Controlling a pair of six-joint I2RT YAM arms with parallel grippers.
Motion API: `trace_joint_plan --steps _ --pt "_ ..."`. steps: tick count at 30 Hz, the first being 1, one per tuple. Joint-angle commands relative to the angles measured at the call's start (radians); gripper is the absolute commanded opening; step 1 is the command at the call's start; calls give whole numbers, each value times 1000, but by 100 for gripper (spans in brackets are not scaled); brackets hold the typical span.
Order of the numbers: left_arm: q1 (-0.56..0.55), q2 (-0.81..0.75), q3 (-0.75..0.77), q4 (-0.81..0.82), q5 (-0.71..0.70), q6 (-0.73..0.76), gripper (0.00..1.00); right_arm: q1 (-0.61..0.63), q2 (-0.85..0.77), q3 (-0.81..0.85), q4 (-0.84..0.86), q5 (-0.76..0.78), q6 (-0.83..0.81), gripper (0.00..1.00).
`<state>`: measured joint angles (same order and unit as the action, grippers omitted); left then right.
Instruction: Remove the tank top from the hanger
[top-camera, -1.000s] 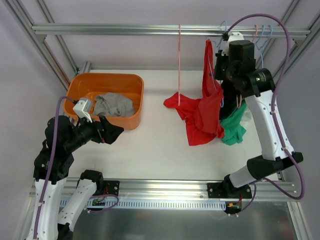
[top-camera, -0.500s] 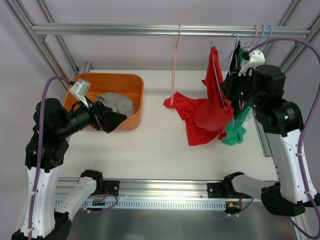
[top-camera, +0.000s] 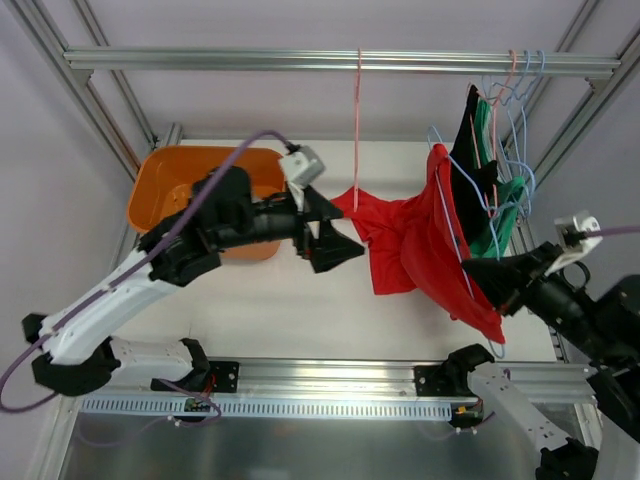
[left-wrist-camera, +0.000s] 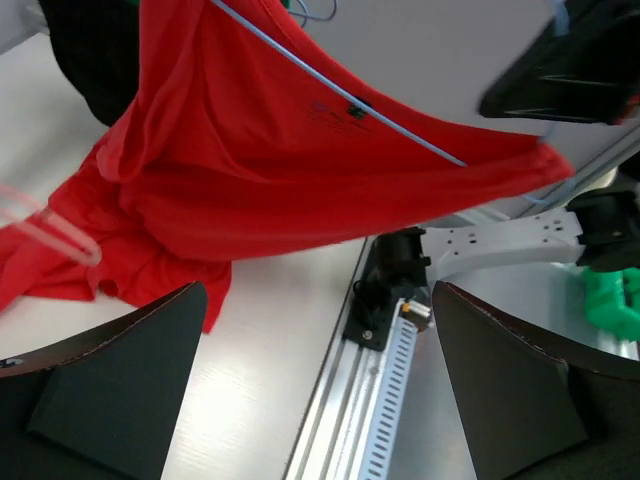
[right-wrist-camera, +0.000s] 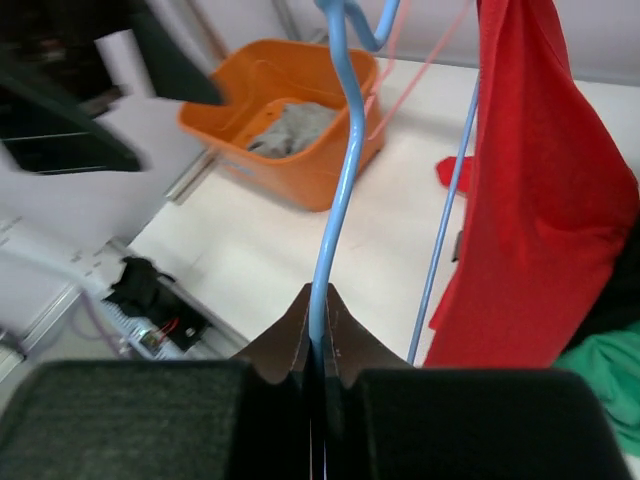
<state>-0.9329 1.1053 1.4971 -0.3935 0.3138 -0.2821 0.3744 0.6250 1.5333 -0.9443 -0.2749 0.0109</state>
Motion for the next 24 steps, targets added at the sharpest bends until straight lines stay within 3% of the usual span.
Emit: trace_joint_plan --steps 1,9,12,18,22,23,24 --pt "-179 128 136 160 -189 159 99 -2 -25 100 -88 -197 15 0" --pt "-268 458 498 179 -333 273 79 0 10 379 -280 -299 1 0" --pt "-276 481 503 180 -398 273 68 4 27 455 -320 -293 -3 0" --pt "-279 469 448 196 -462 317 58 18 28 479 -327 -290 -2 0" --pt "-277 472 443 203 -464 331 35 17 33 482 -327 -308 1 0" --pt "-279 472 443 205 -463 330 21 18 32 481 -327 -299 0 0" --pt "-279 470 440 205 -466 327 18 18 31 478 -327 -288 -2 0"
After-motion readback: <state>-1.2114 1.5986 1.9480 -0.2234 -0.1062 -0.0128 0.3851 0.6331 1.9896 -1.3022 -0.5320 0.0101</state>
